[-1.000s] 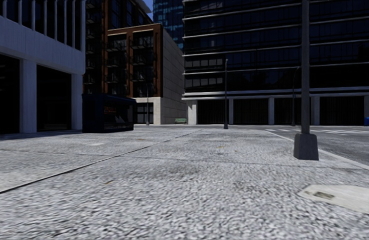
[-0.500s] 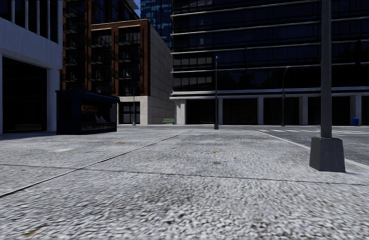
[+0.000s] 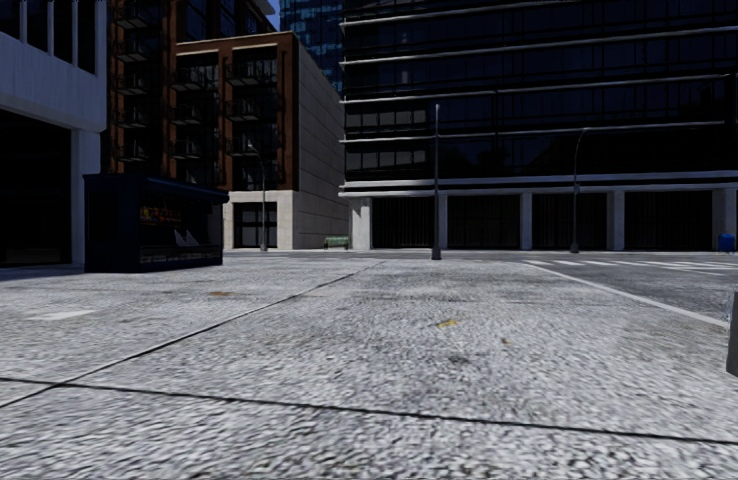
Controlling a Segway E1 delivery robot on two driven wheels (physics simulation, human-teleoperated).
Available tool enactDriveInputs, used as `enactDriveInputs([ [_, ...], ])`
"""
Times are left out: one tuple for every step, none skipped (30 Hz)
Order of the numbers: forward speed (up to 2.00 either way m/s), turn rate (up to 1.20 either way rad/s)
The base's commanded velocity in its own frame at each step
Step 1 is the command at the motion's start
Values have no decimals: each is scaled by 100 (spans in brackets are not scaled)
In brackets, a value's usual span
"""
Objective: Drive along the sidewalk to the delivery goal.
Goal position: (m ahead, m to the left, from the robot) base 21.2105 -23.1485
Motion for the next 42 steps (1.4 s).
enactDriveInputs([
  [200,0],
  [200,0],
  [200,0],
  [200,0],
  [200,0],
  [200,-38],
  [200,-50],
  [200,-99],
  [200,-120],
  [200,-120],
  [200,-120],
  [200,-120],
  [200,-26],
  [200,0],
  [200,0],
  [200,0],
  [200,0],
  [200,0],
  [200,0],
  [200,0],
  [200,0],
  [200,0],
  [200,0],
  [200,0],
  [200,0],
  [200,0],
  [200,0],
  [200,0],
  [200,0],
  [200,0],
  [200,0],
  [200,0],
  [200,0],
  [200,0],
  [200,-28],
  [200,-77],
  [200,-95],
  [200,-95],
  [200,-101],
  [200,-102],
  [200,-11],
  [200,0],
])
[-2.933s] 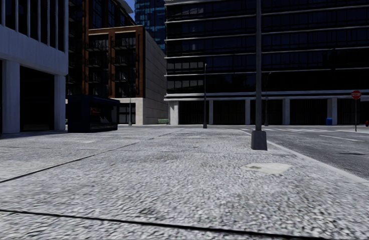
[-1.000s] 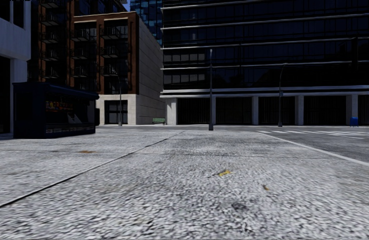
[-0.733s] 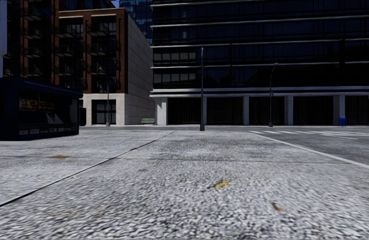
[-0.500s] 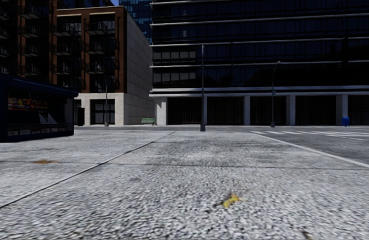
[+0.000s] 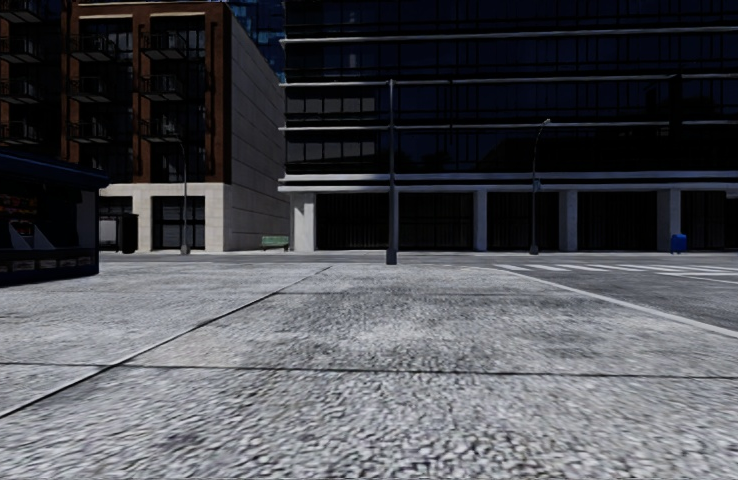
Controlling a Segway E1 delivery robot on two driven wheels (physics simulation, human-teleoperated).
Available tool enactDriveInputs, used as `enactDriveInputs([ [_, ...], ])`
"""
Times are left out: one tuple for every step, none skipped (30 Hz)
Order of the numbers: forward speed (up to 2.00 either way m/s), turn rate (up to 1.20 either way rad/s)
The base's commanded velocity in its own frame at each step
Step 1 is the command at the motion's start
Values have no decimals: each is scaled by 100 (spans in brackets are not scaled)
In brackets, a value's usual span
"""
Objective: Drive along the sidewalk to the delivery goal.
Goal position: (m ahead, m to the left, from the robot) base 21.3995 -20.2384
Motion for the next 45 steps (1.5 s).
enactDriveInputs([
  [200,0],
  [200,0],
  [200,0],
  [200,0],
  [200,0],
  [200,0],
  [200,0],
  [200,0],
  [200,0],
  [200,0],
  [200,0],
  [200,0],
  [200,0],
  [200,0],
  [200,0],
  [200,0],
  [200,0],
  [200,0],
  [200,0],
  [200,0],
  [200,0],
  [200,0],
  [200,0],
  [200,0],
  [200,-37],
  [200,-80],
  [200,-120],
  [200,-120],
  [200,-120],
  [200,-114],
  [200,0],
  [200,0],
  [200,0],
  [200,0],
  [200,0],
  [200,0],
  [200,0],
  [200,0],
  [200,0],
  [200,0],
  [200,0],
  [200,0],
  [200,0],
  [200,0],
  [200,0],
])
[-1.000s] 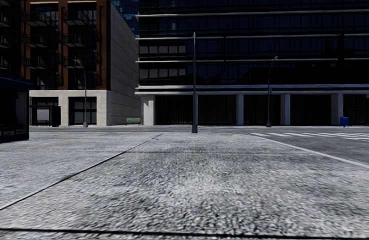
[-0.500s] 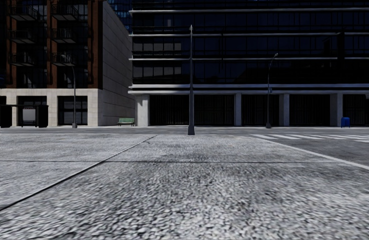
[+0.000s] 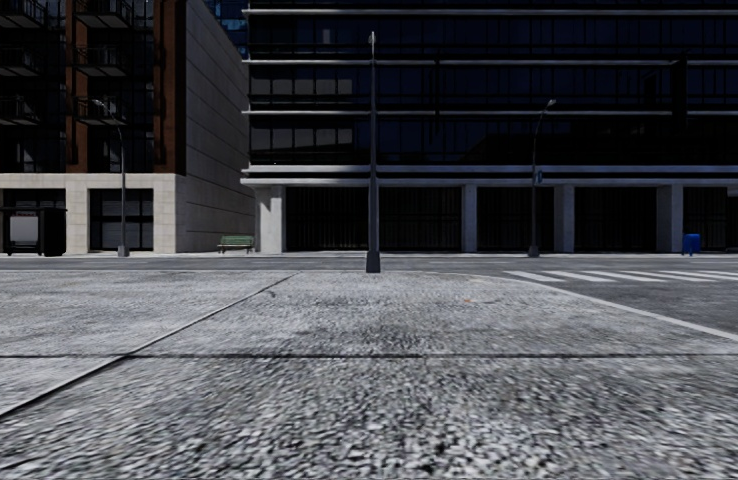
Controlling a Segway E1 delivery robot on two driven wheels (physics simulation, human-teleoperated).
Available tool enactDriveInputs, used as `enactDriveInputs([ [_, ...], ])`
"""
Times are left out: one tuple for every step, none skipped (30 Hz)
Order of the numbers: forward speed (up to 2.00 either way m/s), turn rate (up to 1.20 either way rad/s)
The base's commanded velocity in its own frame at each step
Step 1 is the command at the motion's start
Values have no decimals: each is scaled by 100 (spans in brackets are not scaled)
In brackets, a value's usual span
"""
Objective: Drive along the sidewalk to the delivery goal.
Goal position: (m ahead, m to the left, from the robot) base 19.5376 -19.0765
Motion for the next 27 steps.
enactDriveInputs([
  [200,0],
  [200,0],
  [200,0],
  [200,0],
  [200,0],
  [200,0],
  [200,0],
  [200,0],
  [200,0],
  [200,0],
  [200,0],
  [200,0],
  [200,-24],
  [200,-96],
  [200,-100],
  [200,-100],
  [200,-101],
  [200,-63],
  [200,-11],
  [200,0],
  [200,0],
  [200,0],
  [200,0],
  [200,0],
  [200,0],
  [200,0],
  [200,0],
])
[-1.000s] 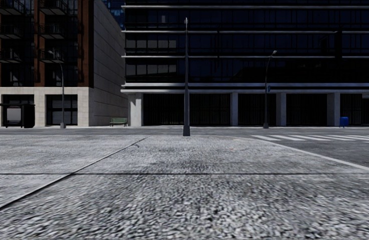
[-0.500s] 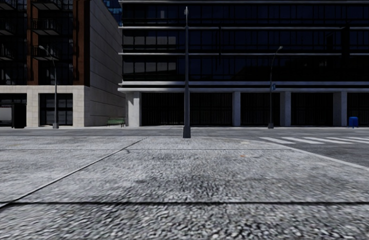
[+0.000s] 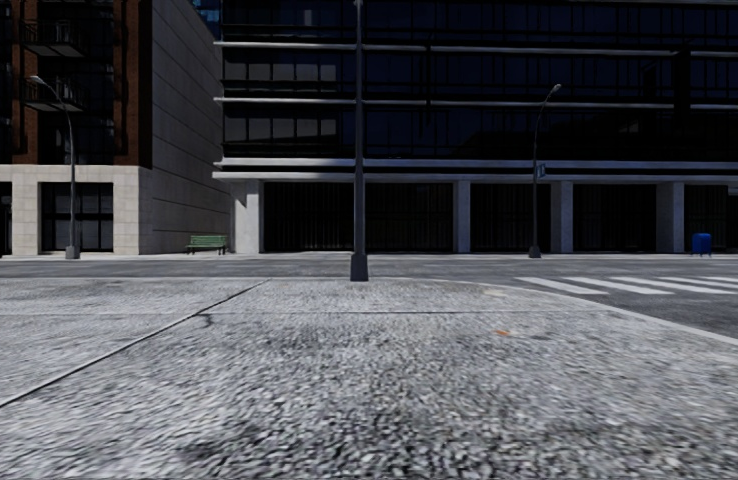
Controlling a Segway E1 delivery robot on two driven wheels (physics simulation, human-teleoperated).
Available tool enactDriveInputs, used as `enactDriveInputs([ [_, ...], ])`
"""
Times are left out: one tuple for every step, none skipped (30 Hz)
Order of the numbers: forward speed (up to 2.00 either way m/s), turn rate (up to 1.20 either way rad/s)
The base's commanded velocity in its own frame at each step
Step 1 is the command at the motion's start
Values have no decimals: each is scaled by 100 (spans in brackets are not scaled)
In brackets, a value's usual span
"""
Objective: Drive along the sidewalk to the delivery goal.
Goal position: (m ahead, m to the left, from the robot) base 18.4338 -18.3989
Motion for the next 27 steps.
enactDriveInputs([
  [200,0],
  [200,0],
  [200,0],
  [200,0],
  [200,0],
  [200,0],
  [200,0],
  [200,0],
  [200,0],
  [200,0],
  [200,0],
  [200,0],
  [200,0],
  [200,0],
  [200,0],
  [200,0],
  [200,0],
  [200,0],
  [200,0],
  [200,0],
  [200,0],
  [200,0],
  [200,0],
  [200,0],
  [200,0],
  [200,0],
  [200,0],
])
